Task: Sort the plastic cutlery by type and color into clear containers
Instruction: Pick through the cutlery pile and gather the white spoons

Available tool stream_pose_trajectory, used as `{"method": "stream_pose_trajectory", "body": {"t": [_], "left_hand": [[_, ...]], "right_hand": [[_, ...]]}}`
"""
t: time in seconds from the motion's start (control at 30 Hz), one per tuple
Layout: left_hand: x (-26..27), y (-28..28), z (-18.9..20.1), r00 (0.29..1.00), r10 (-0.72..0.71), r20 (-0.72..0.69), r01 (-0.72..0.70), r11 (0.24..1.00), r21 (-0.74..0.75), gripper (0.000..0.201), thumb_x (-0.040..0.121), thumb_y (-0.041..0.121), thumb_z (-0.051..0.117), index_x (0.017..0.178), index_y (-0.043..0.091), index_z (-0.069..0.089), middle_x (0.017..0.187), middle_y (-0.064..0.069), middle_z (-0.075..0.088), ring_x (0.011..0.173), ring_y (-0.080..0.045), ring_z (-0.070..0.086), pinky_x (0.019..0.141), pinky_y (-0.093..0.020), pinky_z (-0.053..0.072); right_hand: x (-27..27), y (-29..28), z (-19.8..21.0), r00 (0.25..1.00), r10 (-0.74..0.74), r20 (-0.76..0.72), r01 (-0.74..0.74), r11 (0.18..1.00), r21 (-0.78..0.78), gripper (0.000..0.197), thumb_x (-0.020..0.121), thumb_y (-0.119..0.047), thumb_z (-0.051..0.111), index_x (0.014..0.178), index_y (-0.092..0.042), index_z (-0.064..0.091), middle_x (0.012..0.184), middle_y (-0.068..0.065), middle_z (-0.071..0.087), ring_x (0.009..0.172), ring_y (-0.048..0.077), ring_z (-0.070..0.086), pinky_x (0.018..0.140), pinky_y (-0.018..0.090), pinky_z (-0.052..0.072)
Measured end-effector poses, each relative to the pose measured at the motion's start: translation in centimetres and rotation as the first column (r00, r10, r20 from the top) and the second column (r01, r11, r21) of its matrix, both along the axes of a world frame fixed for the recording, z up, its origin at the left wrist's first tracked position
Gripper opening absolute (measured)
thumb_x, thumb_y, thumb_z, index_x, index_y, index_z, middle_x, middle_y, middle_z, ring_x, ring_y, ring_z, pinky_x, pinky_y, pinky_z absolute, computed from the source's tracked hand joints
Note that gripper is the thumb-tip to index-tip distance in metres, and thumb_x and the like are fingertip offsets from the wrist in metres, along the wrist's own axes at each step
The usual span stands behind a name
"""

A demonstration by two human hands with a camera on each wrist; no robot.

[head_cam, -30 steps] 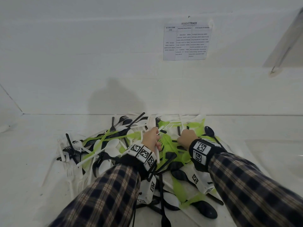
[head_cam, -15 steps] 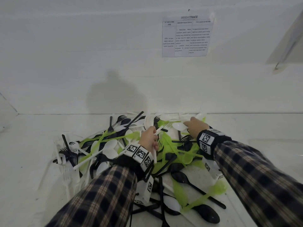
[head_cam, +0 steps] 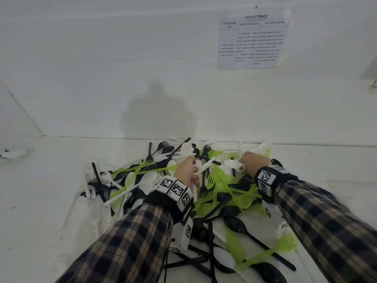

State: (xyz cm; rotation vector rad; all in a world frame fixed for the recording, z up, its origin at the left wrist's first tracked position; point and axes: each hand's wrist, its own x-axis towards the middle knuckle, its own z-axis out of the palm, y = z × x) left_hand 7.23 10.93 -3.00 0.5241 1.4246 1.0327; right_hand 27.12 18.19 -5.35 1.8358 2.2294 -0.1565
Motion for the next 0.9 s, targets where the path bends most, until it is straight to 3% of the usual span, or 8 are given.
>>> {"method": "stream_pose_trajectory", "body": {"t": [0.07, 0.17, 0.23, 0.33, 0.53, 0.7, 0.83, 0.9], "left_hand": [[-0.2, -0.1, 0.0, 1.000, 0.007, 0.005, -0.007, 1.000, 0.001, 0.022, 0.093, 0.022, 0.040, 0.072, 0.018, 0.038, 0.058, 0.004, 0.028, 0.028, -0.007, 0.022, 0.037, -0.012, 0.023], [-0.3, -0.2, -0.1, 1.000, 0.010, 0.009, -0.010, 1.000, -0.003, 0.021, 0.093, 0.022, 0.040, 0.072, 0.018, 0.037, 0.058, 0.004, 0.028, 0.027, -0.006, 0.022, 0.037, -0.012, 0.023], [-0.3, -0.3, -0.2, 1.000, 0.010, 0.013, -0.010, 1.000, -0.003, 0.021, 0.093, 0.021, 0.039, 0.072, 0.018, 0.037, 0.057, 0.004, 0.027, 0.027, -0.007, 0.021, 0.037, -0.012, 0.023], [-0.2, -0.4, -0.2, 1.000, 0.015, 0.020, -0.015, 1.000, 0.001, 0.021, 0.092, 0.021, 0.039, 0.071, 0.018, 0.037, 0.056, 0.004, 0.027, 0.029, -0.007, 0.021, 0.037, -0.013, 0.023], [-0.1, -0.3, 0.1, 0.999, 0.021, 0.024, -0.021, 1.000, -0.007, 0.021, 0.092, 0.022, 0.039, 0.071, 0.018, 0.037, 0.057, 0.005, 0.027, 0.027, -0.006, 0.021, 0.037, -0.011, 0.023], [-0.5, -0.5, 0.1, 0.999, 0.030, 0.022, -0.030, 1.000, -0.009, 0.021, 0.090, 0.020, 0.039, 0.070, 0.018, 0.037, 0.057, 0.004, 0.027, 0.028, -0.007, 0.020, 0.037, -0.012, 0.023], [-0.9, -0.9, 0.4, 0.998, 0.058, 0.018, -0.058, 0.998, 0.013, 0.023, 0.088, 0.016, 0.040, 0.066, 0.018, 0.035, 0.046, 0.006, 0.029, 0.028, -0.007, 0.018, 0.037, -0.011, 0.022], [-1.1, -1.2, 0.6, 0.997, 0.075, 0.020, -0.076, 0.997, 0.034, 0.024, 0.089, 0.016, 0.039, 0.065, 0.018, 0.035, 0.038, 0.008, 0.028, 0.026, -0.007, 0.018, 0.037, -0.010, 0.021]], "right_hand": [[-0.1, 0.1, 0.0, 0.999, -0.003, -0.036, 0.003, 1.000, -0.009, 0.024, 0.091, -0.030, 0.054, 0.110, -0.020, 0.063, 0.110, 0.002, 0.053, 0.110, 0.025, 0.056, 0.080, 0.033, 0.043], [-0.1, 0.1, 0.1, 0.988, 0.013, -0.153, -0.022, 0.998, -0.056, 0.040, 0.086, -0.043, 0.061, 0.111, -0.013, 0.063, 0.103, 0.003, 0.047, 0.107, 0.025, 0.054, 0.082, 0.032, 0.041], [-0.1, 0.2, 0.1, 0.975, 0.005, -0.224, -0.017, 0.999, -0.050, 0.037, 0.092, -0.036, 0.054, 0.120, -0.013, 0.059, 0.115, 0.007, 0.049, 0.113, 0.026, 0.051, 0.092, 0.034, 0.040], [0.5, 0.5, -0.2, 0.986, -0.008, -0.164, -0.002, 0.998, -0.062, 0.039, 0.094, -0.014, 0.044, 0.132, -0.021, 0.052, 0.136, 0.006, 0.045, 0.125, 0.024, 0.046, 0.104, 0.035, 0.037], [0.6, 0.2, -1.0, 0.996, -0.048, -0.080, 0.048, 0.999, 0.000, 0.026, 0.090, -0.014, 0.048, 0.111, -0.015, 0.063, 0.117, 0.007, 0.053, 0.107, 0.027, 0.056, 0.087, 0.035, 0.048], [0.7, 0.1, -0.2, 0.984, -0.111, -0.137, 0.118, 0.992, 0.043, 0.027, 0.096, -0.025, 0.046, 0.119, -0.014, 0.053, 0.120, 0.008, 0.057, 0.110, 0.026, 0.055, 0.077, 0.032, 0.040], [0.1, -0.5, 1.9, 0.992, -0.048, -0.118, 0.072, 0.977, 0.201, 0.032, 0.100, -0.034, 0.035, 0.122, -0.015, 0.049, 0.120, 0.010, 0.057, 0.117, 0.027, 0.048, 0.093, 0.035, 0.036], [-0.6, -0.6, 2.7, 0.973, -0.029, -0.230, 0.070, 0.983, 0.171, 0.035, 0.100, -0.034, 0.036, 0.124, -0.011, 0.049, 0.121, 0.014, 0.057, 0.116, 0.029, 0.049, 0.094, 0.036, 0.036]]}}
